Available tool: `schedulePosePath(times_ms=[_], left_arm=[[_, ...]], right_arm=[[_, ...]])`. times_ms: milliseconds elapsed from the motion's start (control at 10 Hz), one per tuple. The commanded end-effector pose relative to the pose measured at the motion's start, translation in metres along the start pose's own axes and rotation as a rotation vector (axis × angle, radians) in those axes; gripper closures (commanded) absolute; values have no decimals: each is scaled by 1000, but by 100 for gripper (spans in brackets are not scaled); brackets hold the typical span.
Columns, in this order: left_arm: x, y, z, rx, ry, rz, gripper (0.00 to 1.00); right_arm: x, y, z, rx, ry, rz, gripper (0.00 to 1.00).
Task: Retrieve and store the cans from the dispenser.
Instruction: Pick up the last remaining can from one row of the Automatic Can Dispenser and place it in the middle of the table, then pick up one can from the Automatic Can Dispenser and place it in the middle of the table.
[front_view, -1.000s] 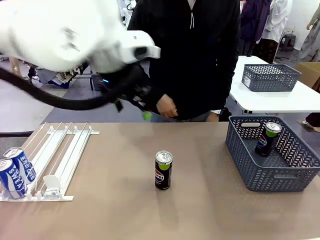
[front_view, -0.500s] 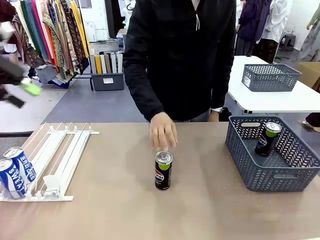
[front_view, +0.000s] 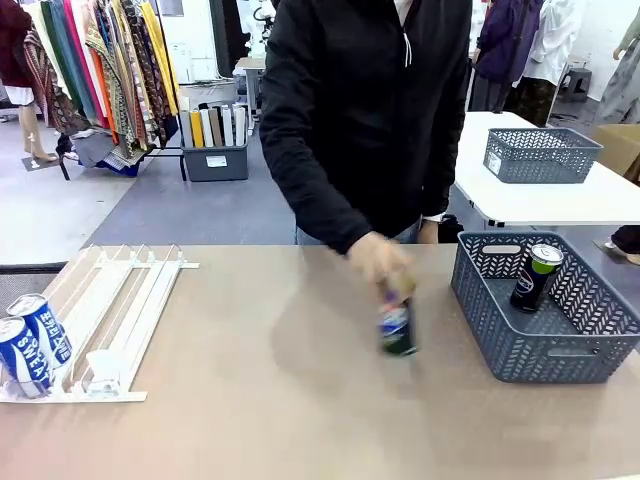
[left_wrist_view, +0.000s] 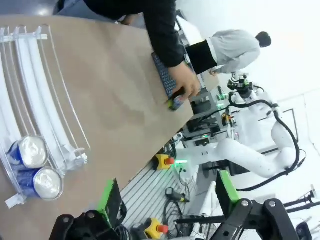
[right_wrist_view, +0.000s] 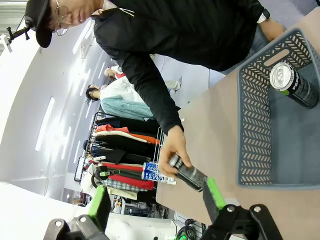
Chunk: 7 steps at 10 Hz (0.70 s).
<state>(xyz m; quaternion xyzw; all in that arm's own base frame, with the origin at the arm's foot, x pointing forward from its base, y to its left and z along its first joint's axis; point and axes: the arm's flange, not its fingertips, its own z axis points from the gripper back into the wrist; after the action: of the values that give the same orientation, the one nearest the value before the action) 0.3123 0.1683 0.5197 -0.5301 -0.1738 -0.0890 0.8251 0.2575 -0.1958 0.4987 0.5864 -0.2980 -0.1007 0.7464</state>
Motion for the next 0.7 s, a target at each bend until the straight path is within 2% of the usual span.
schedulePosePath(times_ms=[0,600], left_arm=[[8,-15,-4,22,-10,-27,0],[8,-15,-4,22,-10,-27,0]], right_arm=[[2,1,-2,31,-18,28,0],[2,1,-2,31,-18,28,0]])
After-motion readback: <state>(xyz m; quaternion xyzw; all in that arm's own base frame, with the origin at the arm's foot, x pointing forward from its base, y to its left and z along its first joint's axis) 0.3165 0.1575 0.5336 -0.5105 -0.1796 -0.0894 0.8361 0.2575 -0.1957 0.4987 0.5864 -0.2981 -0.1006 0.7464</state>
